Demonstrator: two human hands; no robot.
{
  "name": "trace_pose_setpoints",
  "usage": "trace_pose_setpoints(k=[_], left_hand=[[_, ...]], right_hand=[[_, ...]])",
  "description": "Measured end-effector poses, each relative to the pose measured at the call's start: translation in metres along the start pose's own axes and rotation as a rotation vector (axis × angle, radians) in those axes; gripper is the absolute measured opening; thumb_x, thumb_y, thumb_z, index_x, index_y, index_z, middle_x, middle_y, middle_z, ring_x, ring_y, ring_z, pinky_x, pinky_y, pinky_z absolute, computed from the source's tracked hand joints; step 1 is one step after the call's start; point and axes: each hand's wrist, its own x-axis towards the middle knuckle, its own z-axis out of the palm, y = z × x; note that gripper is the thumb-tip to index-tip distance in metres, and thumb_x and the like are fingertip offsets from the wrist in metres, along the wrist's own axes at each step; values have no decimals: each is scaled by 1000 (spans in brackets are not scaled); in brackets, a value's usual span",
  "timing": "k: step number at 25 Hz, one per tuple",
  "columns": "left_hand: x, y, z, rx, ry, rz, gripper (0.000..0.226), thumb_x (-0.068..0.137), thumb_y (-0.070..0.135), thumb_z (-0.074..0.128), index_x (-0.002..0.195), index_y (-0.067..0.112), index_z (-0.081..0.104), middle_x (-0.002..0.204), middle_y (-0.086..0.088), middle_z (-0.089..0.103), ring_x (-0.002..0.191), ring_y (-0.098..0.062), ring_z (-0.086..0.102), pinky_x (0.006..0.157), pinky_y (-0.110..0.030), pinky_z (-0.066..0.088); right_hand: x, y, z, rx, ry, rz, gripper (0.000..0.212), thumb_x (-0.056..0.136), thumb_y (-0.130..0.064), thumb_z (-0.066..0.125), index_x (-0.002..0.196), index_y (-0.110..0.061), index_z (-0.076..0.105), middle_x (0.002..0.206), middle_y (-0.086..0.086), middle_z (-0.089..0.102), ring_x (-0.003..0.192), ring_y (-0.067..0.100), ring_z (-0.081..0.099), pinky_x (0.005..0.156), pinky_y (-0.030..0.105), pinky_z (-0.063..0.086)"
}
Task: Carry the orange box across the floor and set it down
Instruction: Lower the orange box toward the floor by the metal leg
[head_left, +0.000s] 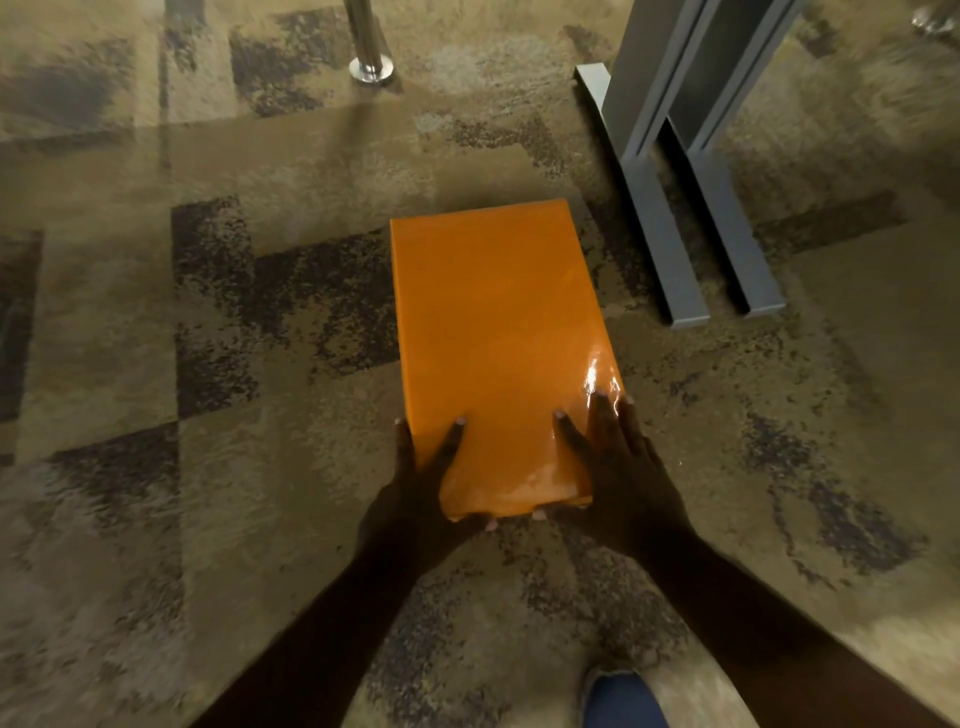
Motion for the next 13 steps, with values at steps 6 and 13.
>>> trace_pose_setpoints(k=[6,13], left_hand=[[3,1,1,-33,6,55,118,69,63,76,151,44,-7,164,-13,-24,145,-44,29,103,-55,49],[1,4,-3,-52,-3,16,124,65,75,70,149,50,-18,163,-7,-30,145,-42,32,101,-54,51]], right_hand=[[0,0,0,35,-3,-9,111,63,-97,26,148,-37,-13,162,15,-18,146,48,-15,112,67,23],[1,0,-6,89,-5,4,110,63,-97,30,147,-42,-15,163,12,-17,148,44,-13,114,68,21]])
